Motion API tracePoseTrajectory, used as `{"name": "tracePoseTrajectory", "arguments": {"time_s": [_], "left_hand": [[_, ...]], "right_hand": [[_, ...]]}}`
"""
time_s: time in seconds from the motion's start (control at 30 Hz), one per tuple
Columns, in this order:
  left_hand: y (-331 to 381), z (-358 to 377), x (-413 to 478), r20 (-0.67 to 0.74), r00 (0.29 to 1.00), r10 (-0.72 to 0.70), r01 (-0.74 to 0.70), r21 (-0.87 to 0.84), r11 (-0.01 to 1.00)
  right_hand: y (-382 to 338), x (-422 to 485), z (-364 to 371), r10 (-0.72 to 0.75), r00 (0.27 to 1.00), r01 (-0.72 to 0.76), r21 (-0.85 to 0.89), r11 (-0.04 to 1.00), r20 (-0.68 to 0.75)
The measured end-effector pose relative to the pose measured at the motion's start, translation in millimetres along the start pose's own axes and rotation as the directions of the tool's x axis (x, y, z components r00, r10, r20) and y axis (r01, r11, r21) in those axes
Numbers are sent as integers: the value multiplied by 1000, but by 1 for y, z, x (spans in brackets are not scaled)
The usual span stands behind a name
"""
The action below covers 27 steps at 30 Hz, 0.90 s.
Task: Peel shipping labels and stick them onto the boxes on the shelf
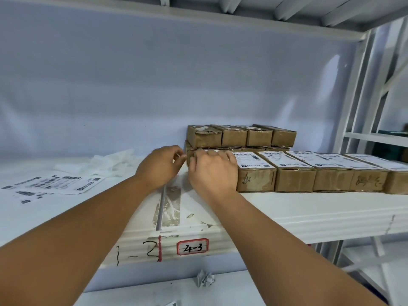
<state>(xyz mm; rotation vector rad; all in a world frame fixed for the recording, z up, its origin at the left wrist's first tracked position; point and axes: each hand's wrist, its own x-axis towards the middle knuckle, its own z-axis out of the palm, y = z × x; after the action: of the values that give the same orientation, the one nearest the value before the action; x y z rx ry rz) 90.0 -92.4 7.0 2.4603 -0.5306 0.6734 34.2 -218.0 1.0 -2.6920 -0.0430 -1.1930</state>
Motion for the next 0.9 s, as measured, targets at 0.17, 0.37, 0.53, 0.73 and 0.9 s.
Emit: {"name": "tracePoseTrajectory", "arguments": {"time_s": [0.17, 0.37, 0.53, 0.73, 0.9], "left_hand": [[-22, 6, 0, -102, 993, -52, 52, 0, 999], [-26, 7, 1, -77, 996, -35, 39, 42, 998], [-28, 4, 5, -114, 993, -38, 46, 66, 997], [-31, 3, 9, -130, 988, -81, 86, 32, 996], [-33, 4, 14, -105, 986, -129, 126, -32, 991]], "right_hand": [[-1, 55, -13, -7, 982, 4, 18, 1000, 191], [3, 114, 11, 170, 907, -165, -46, 985, 385], [3, 145, 36, 324, 810, -267, -185, 946, 489], [4, 152, 46, 370, 792, -273, -261, 926, 485], [4, 148, 51, 323, 812, -219, -259, 941, 487]]}}
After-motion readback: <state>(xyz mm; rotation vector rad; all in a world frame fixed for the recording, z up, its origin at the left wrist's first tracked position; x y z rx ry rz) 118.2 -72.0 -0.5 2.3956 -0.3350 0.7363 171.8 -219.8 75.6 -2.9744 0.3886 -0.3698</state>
